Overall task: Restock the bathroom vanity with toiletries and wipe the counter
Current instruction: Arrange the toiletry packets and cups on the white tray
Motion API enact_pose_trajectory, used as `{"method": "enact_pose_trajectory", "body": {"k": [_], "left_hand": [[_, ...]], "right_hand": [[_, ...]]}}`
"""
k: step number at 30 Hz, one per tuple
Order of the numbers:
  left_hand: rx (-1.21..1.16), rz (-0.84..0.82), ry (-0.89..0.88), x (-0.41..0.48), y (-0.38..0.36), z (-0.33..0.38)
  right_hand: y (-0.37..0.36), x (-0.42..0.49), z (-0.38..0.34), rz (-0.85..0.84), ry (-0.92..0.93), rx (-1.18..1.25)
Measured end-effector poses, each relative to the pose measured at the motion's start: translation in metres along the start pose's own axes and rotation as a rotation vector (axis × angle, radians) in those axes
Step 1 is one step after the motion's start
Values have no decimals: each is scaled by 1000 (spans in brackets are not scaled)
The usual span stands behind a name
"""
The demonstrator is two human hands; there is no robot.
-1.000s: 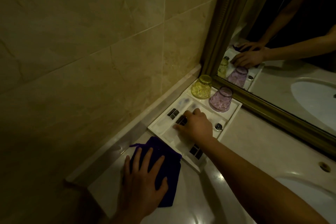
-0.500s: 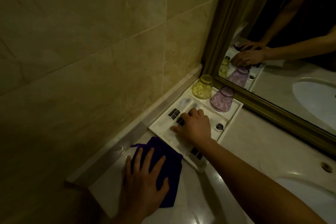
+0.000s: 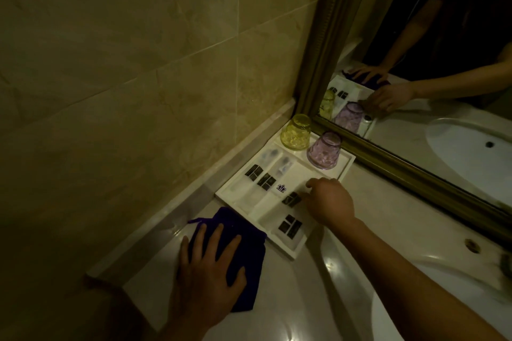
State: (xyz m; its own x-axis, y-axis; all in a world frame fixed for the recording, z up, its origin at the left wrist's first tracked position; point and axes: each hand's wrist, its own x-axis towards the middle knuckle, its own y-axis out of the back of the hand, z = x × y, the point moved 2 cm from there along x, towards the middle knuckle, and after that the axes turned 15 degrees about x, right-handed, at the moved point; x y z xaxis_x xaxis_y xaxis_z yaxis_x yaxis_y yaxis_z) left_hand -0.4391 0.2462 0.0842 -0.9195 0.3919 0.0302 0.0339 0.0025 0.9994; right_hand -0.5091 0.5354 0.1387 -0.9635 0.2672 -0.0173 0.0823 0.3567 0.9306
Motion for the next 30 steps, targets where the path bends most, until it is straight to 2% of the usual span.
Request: {"method": "enact_pose_trajectory", "body": {"k": [5, 12, 16, 21, 30], "left_hand": [[-18, 14, -8, -1, -1, 0], [-13, 15, -12, -1, -2, 0], [-7, 12, -8, 0, -2, 0], [-12, 8, -7, 0, 1, 1], [6, -22, -4, 1, -2, 1]], "right_hand": [[-8, 4, -7, -56, -32, -96], [-16, 12, -15, -138, -89, 41], [-15, 14, -15, -78, -168, 296], [-20, 14, -15, -13, -222, 428], [-29, 18, -17, 54, -205, 344]]}}
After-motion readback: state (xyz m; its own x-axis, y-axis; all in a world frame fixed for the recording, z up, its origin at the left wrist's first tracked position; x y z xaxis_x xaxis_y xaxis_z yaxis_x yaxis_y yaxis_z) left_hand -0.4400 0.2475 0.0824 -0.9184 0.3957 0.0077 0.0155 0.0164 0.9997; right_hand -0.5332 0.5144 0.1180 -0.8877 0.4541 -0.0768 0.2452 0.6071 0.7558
